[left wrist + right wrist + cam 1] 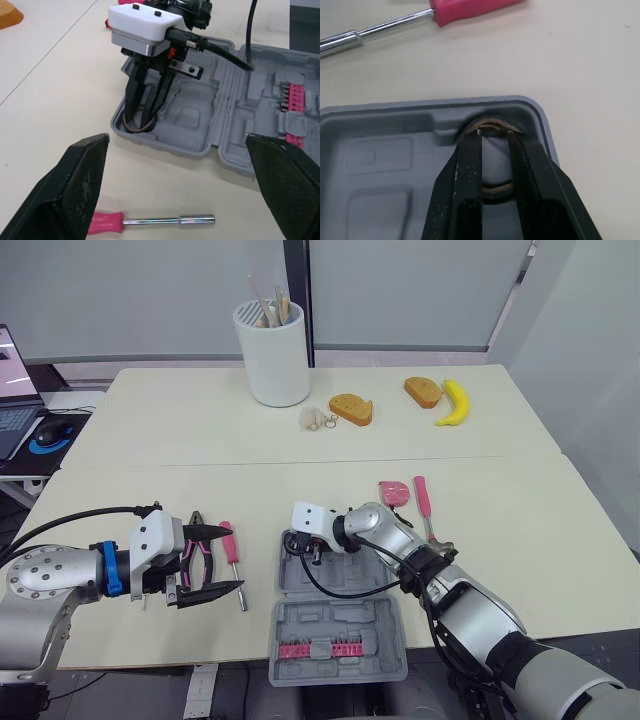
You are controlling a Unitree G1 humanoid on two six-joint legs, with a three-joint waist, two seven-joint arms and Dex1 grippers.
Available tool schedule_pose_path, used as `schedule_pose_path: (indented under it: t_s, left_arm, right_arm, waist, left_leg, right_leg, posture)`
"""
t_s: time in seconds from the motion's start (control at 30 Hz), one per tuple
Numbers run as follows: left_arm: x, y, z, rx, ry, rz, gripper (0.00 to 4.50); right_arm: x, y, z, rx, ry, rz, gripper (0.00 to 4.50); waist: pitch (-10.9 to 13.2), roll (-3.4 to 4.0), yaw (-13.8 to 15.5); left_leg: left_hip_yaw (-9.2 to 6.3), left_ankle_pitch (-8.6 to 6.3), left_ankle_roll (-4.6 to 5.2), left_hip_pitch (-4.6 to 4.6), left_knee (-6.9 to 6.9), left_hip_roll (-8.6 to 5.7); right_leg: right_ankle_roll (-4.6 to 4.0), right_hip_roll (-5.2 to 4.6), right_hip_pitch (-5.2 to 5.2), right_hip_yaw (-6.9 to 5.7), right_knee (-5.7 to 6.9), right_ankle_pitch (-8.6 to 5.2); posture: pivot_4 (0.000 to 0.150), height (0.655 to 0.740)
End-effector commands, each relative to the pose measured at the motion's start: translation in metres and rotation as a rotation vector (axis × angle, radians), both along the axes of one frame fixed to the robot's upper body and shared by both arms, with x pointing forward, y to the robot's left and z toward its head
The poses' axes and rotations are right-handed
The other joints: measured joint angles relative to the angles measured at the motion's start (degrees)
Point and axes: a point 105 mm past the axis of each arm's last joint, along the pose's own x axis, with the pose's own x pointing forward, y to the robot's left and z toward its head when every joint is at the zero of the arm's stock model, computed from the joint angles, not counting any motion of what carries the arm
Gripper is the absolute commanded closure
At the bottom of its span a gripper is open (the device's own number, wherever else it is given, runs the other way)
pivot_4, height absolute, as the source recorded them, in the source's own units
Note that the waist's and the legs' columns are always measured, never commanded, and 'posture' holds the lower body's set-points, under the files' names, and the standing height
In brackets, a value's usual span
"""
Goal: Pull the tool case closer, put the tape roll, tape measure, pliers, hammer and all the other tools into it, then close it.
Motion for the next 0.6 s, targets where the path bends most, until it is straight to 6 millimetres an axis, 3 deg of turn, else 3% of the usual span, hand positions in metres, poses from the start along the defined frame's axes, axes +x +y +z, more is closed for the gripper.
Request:
schedule_pose_path:
  t_s: [0.03, 0.2, 0.3, 0.47, 0.6]
  left_arm:
    - [0.000, 0.000, 0.007, 0.001, -0.028, -0.010, 0.00]
    - [0.004, 0.011, 0.009, -0.077, -0.029, 0.071, 0.00]
    - [0.005, 0.027, 0.007, -0.102, -0.027, 0.181, 0.00]
    - [-0.005, 0.073, -0.009, -0.133, 0.013, 0.419, 0.00]
    - [-0.016, 0.115, -0.020, -0.145, -0.016, 0.629, 0.00]
  right_arm:
    - [-0.003, 0.011, 0.019, 0.103, 0.001, 0.035, 3.62]
    - [-0.012, 0.018, 0.062, 0.276, -0.038, 0.096, 3.62]
    - [-0.017, 0.004, 0.084, 0.320, -0.123, 0.093, 3.62]
    - [-0.020, -0.052, 0.110, 0.363, -0.294, -0.081, 3.62]
    - [-0.028, -0.115, 0.112, 0.336, -0.350, -0.297, 3.62]
  waist:
    - [0.0, 0.00, 0.0]
    - [0.0, 0.02, 0.0]
    - [0.0, 0.00, 0.0]
    - [0.0, 0.00, 0.2]
    - [0.0, -0.02, 0.4]
  left_leg:
    - [0.00, 0.00, 0.00, -0.01, 0.00, 0.00]
    - [0.00, 0.00, 0.00, -0.02, -0.01, 0.02]
    - [-0.03, 0.00, 0.00, -0.03, -0.01, 0.04]
    - [-0.03, -0.01, -0.01, -0.08, -0.02, 0.00]
    - [-0.03, -0.01, -0.01, -0.08, -0.01, -0.03]
  right_leg:
    - [0.00, 0.00, 0.00, 0.00, 0.00, 0.00]
    - [0.00, 0.00, -0.01, 0.00, -0.01, 0.00]
    - [0.00, 0.00, -0.02, -0.02, -0.01, 0.00]
    - [0.01, -0.08, -0.01, -0.05, -0.12, 0.00]
    - [0.01, -0.13, 0.00, -0.07, -0.15, 0.00]
  posture:
    - [0.150, 0.7400]
    - [0.150, 0.7400]
    - [0.150, 0.7400]
    - [0.150, 0.7400]
    - [0.150, 0.7400]
